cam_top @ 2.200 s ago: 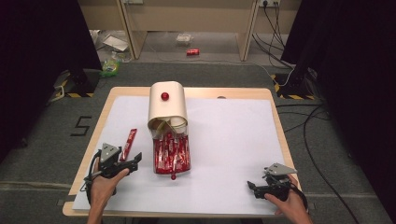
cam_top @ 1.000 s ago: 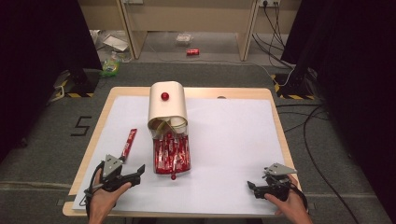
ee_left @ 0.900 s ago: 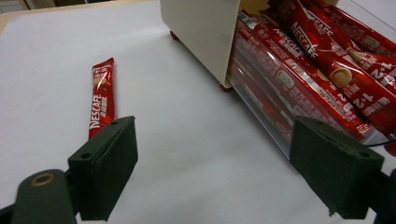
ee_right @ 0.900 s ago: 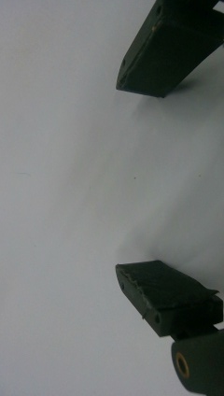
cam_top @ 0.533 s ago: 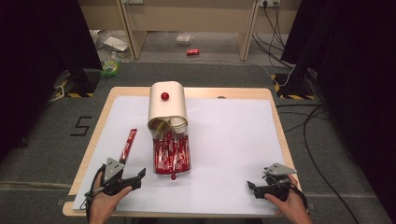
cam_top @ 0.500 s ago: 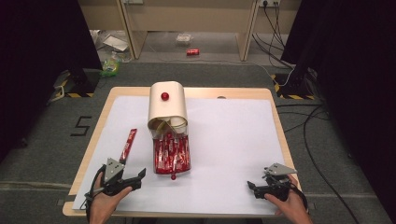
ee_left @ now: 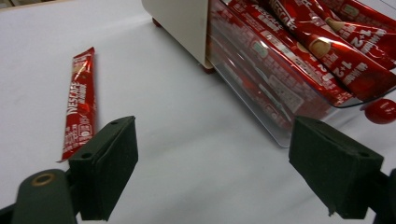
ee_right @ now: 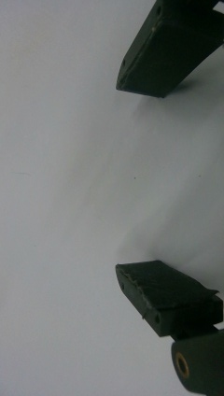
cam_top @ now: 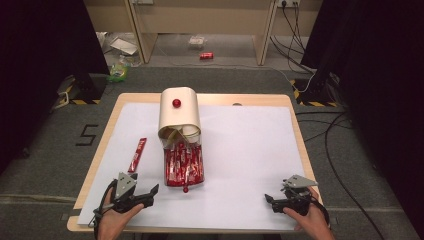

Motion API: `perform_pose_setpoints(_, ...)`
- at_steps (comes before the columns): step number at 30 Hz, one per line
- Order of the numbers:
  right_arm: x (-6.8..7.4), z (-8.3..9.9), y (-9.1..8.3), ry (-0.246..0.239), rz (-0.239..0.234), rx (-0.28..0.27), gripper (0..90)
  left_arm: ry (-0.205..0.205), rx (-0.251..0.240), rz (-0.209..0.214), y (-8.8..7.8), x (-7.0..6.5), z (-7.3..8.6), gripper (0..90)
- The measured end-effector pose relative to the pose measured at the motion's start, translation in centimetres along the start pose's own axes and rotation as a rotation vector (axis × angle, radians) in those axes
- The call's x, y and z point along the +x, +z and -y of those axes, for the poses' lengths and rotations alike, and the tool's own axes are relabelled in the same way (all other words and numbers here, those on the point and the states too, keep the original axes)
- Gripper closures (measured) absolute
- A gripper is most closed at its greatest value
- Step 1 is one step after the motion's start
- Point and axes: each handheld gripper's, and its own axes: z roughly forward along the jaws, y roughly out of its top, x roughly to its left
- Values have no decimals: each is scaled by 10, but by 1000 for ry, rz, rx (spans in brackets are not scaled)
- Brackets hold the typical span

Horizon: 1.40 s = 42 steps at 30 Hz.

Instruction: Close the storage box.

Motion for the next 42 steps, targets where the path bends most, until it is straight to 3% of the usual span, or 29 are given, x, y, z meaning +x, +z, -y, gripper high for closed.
perform_pose_setpoints(13,0,0,0,1,0,0,112,40,22,43,8,-16,3,152)
perform_pose_setpoints(42,0,0,0,0,0,0,112,53,32,74,24,-33,-4,130)
